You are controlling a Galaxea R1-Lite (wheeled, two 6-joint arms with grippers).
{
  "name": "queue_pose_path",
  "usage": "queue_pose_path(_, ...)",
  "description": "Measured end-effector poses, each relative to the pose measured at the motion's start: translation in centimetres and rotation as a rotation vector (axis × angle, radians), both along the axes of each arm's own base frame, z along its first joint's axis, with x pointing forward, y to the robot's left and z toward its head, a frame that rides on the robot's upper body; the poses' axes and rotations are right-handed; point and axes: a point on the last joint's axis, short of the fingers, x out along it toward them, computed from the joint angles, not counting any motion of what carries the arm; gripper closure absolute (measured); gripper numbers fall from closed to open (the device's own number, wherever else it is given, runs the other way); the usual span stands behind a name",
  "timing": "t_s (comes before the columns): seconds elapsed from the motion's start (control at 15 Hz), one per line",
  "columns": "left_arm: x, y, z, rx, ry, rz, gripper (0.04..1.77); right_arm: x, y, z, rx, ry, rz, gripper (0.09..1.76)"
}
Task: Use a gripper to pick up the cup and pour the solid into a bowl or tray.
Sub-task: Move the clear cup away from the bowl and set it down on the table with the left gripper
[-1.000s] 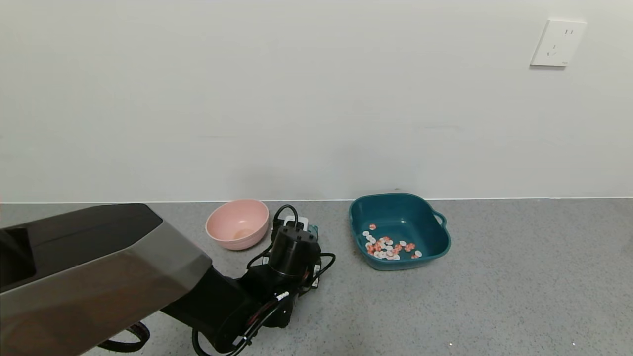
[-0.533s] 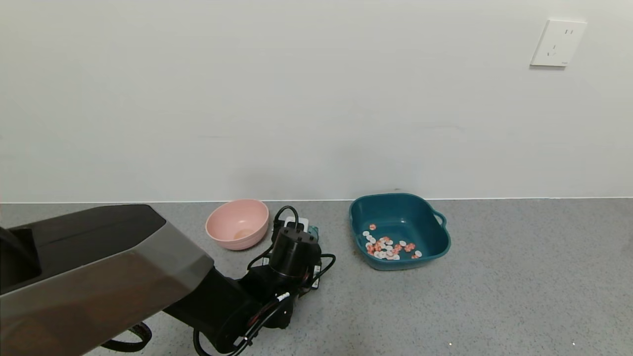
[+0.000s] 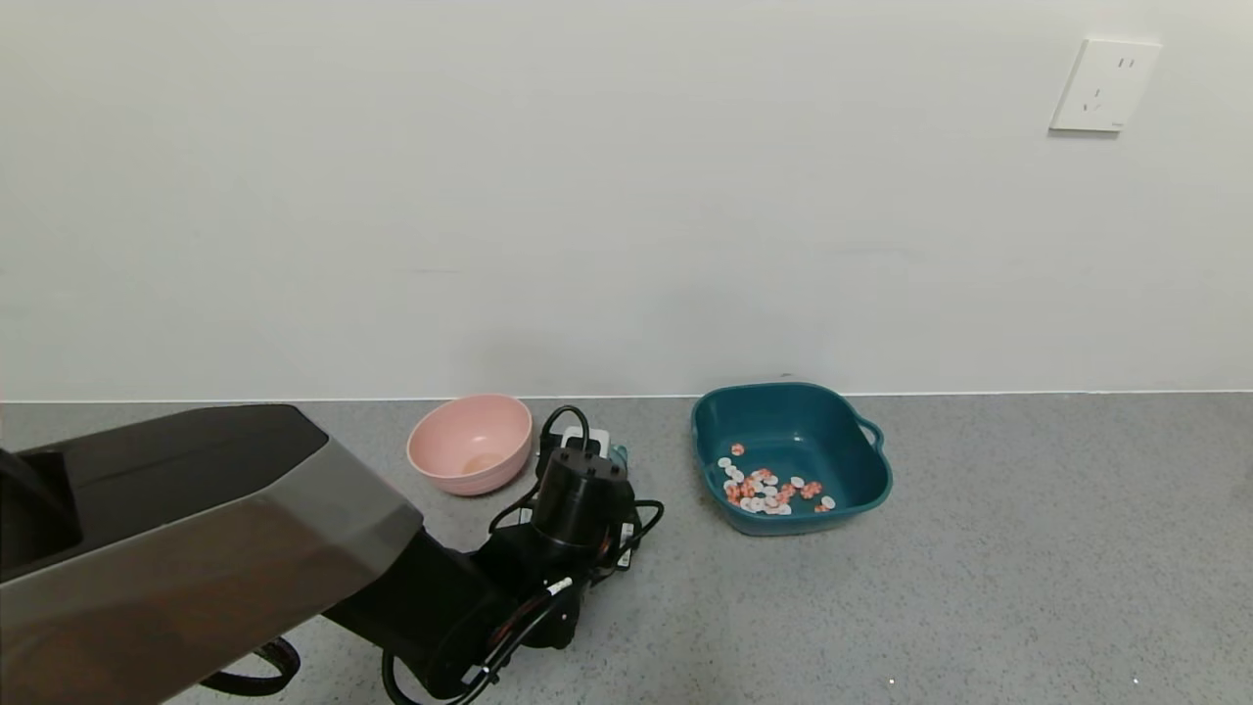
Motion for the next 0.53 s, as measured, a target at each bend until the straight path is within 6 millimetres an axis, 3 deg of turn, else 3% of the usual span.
queue_pose_path(0.53,-0.06,0.12,0.24,0.002,-0.003,0.001,0.17,0.00,0.00,0.00,0.000,0.000,0.000,0.14)
